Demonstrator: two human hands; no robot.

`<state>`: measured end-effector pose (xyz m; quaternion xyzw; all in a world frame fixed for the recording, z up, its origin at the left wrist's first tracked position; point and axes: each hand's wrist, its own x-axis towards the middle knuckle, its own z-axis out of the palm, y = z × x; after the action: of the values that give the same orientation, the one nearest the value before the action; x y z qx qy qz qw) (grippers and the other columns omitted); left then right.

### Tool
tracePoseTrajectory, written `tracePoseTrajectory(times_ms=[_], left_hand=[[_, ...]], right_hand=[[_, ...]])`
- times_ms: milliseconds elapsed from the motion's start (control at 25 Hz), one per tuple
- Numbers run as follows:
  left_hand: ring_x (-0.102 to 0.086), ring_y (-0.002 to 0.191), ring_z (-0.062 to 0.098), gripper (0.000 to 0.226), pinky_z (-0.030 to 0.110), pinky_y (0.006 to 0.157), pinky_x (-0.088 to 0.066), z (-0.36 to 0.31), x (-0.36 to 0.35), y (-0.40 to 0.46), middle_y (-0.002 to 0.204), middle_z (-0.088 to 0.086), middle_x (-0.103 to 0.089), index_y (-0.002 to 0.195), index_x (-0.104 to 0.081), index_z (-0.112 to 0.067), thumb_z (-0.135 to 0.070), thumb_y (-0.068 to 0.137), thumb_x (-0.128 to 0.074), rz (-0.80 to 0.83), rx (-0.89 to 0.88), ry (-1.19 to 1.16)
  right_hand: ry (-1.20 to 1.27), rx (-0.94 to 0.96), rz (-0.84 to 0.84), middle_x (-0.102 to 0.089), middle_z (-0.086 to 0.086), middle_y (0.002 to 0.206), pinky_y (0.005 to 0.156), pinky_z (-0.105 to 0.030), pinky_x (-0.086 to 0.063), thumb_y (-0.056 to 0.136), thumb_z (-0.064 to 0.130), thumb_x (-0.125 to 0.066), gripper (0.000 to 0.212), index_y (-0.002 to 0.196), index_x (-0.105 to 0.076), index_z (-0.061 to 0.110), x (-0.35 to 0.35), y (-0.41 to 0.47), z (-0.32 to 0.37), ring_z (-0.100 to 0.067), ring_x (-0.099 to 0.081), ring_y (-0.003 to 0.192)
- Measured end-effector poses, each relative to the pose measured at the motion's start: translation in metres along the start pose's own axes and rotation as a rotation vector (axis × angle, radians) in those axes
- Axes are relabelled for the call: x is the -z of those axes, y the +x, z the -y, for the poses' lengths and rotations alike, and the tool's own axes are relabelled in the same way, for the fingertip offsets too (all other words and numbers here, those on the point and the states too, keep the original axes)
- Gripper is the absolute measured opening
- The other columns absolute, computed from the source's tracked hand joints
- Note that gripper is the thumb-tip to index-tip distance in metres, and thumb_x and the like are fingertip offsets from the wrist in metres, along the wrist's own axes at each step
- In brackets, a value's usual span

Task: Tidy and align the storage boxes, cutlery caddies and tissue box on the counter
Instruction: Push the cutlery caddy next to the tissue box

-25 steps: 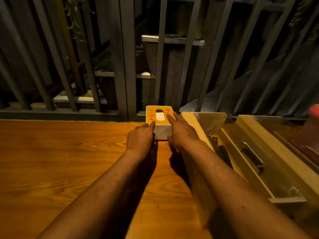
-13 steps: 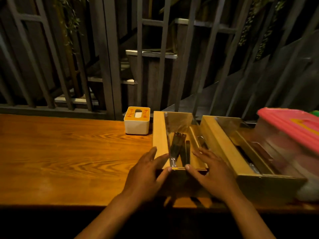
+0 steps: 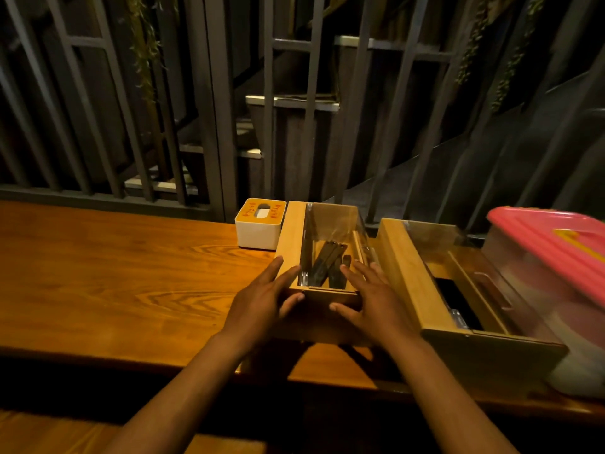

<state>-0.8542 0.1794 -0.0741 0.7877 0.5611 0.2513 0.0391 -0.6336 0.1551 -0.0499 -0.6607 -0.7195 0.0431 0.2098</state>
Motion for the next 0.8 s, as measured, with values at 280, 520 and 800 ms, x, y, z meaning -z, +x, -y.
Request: tracePoseTrajectory(times_ms=[280,520,800], left_hand=[[-0.043,0.136,0.022,0.056,0.036,0.091,-0.052,0.016,-0.013,0.038,0.163,-0.003,-0.016,0.147,-0.031,-0.041,-0.055,0.094,-0.043,-0.012,-0.003,-0.016],[-0.042,0.135,0.023,0.056,0.037,0.089,-0.052,0.029,-0.016,0.062,0.162,-0.003,-0.017,0.147,-0.031,-0.040,-0.052,0.094,-0.044,0.001,-0.015,-0.019],[-0.041,0.136,0.025,0.056,0.040,0.087,-0.053,0.033,-0.021,0.074,0.162,-0.001,-0.018,0.147,-0.031,-0.039,-0.051,0.094,-0.045,-0.001,-0.026,-0.045]], right_hand=[[0.019,-0.013,-0.011,-0.018,0.010,0.160,0.117,-0.045,-0.018,0.080,0.053,-0.066,0.078,0.146,-0.027,0.041,-0.012,0.041,-0.009,-0.018,-0.003,0.149],[-0.001,-0.028,-0.029,-0.020,0.009,0.160,0.117,-0.045,-0.017,0.080,0.054,-0.066,0.078,0.146,-0.027,0.041,-0.023,0.066,-0.010,-0.020,-0.004,0.148],[-0.006,-0.022,-0.016,-0.020,0.006,0.160,0.117,-0.043,-0.014,0.080,0.053,-0.066,0.078,0.147,-0.028,0.039,-0.023,0.079,-0.011,-0.021,-0.004,0.149]])
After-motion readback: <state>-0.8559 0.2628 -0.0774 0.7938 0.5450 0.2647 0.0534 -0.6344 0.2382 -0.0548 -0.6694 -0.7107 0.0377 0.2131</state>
